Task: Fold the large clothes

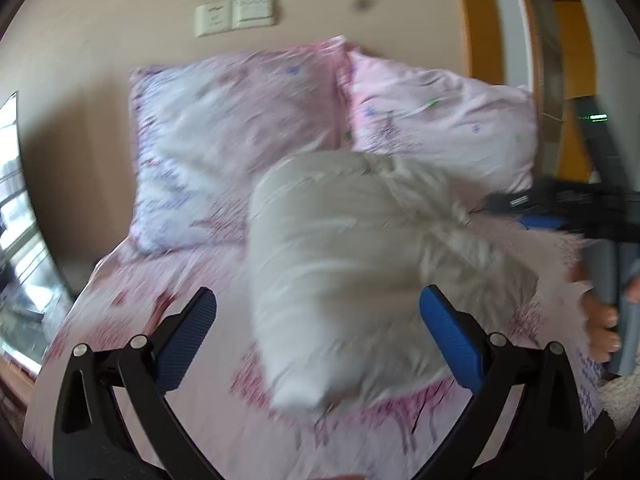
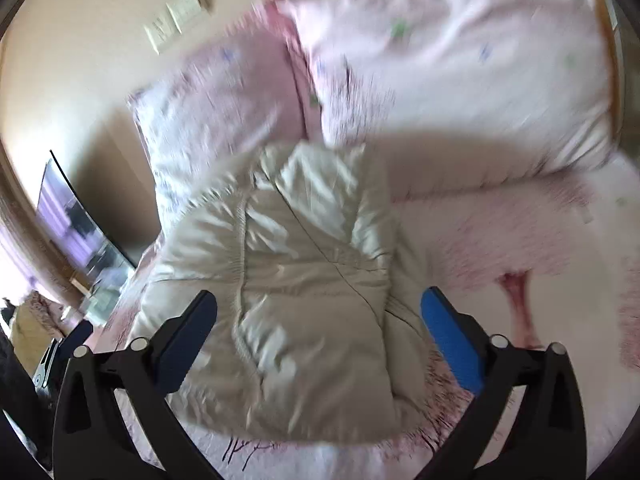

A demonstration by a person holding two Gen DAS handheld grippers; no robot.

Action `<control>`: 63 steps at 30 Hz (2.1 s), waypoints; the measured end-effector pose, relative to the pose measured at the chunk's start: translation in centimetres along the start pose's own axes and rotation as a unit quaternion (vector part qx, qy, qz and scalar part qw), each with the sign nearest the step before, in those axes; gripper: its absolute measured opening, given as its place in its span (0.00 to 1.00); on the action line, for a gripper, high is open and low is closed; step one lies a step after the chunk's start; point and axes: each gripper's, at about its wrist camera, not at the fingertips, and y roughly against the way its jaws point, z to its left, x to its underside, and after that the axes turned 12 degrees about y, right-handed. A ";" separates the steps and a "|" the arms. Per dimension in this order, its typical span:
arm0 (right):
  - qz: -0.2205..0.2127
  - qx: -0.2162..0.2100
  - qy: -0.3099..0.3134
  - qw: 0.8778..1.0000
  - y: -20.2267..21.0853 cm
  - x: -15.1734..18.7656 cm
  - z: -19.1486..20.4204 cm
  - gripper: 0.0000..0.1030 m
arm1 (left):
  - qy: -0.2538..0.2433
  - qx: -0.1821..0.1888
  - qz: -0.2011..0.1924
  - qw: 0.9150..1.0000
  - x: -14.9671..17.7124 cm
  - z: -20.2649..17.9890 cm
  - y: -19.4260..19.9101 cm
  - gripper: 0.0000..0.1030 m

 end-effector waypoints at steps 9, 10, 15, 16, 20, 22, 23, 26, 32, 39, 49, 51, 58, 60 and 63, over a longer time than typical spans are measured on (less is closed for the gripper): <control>0.008 0.111 0.083 0.990 4.4 4.4 4.4 0.99 | 0.041 -0.048 0.040 0.997 2.5 2.9 2.2 0.98; 0.008 0.115 0.086 0.990 4.9 5.1 4.7 0.99 | 0.038 -0.054 0.044 0.997 2.8 3.0 2.3 0.98; 0.012 0.134 0.078 0.988 5.8 7.1 5.1 0.99 | 0.029 -0.081 0.084 0.993 4.8 3.0 2.4 0.98; 0.015 0.134 0.073 0.988 5.9 7.5 5.1 0.99 | 0.029 -0.082 0.091 0.992 5.0 2.9 2.4 0.98; 0.029 0.134 0.072 0.988 6.0 8.6 5.4 0.99 | 0.025 -0.088 0.108 0.990 6.1 2.6 2.2 0.98; 0.036 0.132 0.073 0.988 5.9 9.1 5.6 0.99 | 0.021 -0.090 0.116 0.989 6.4 2.3 2.1 0.98; 0.043 0.129 0.072 0.988 5.8 9.4 5.8 0.99 | 0.020 -0.090 0.121 0.988 6.6 2.3 2.0 0.98; 0.058 0.124 0.070 0.988 5.6 10.1 6.1 0.99 | 0.020 -0.091 0.131 0.987 7.1 2.2 1.9 0.98; 0.102 0.130 0.083 0.983 4.9 11.8 7.4 0.99 | 0.025 -0.094 0.158 0.983 8.0 2.2 1.8 0.98; 0.149 0.144 0.095 0.974 4.6 12.9 8.3 0.99 | 0.020 -0.103 0.191 0.976 8.9 2.0 2.2 0.98; 0.183 0.140 0.096 0.968 4.0 14.0 8.5 0.99 | 0.031 -0.092 0.209 0.973 8.8 2.1 3.0 0.98; 0.189 0.139 0.098 0.967 3.8 14.1 8.6 0.99 | 0.033 -0.092 0.211 0.973 8.8 2.2 3.1 0.98; 0.197 0.132 0.086 0.968 3.6 14.2 7.9 0.99 | 0.029 -0.097 0.227 0.969 9.1 2.2 2.5 0.98; 0.198 0.131 0.085 0.968 3.5 14.3 8.0 0.99 | 0.029 -0.098 0.231 0.967 9.1 2.2 2.3 0.98; 0.200 0.130 0.086 0.967 3.3 14.3 8.1 0.99 | 0.027 -0.098 0.236 0.966 9.1 2.1 2.1 0.98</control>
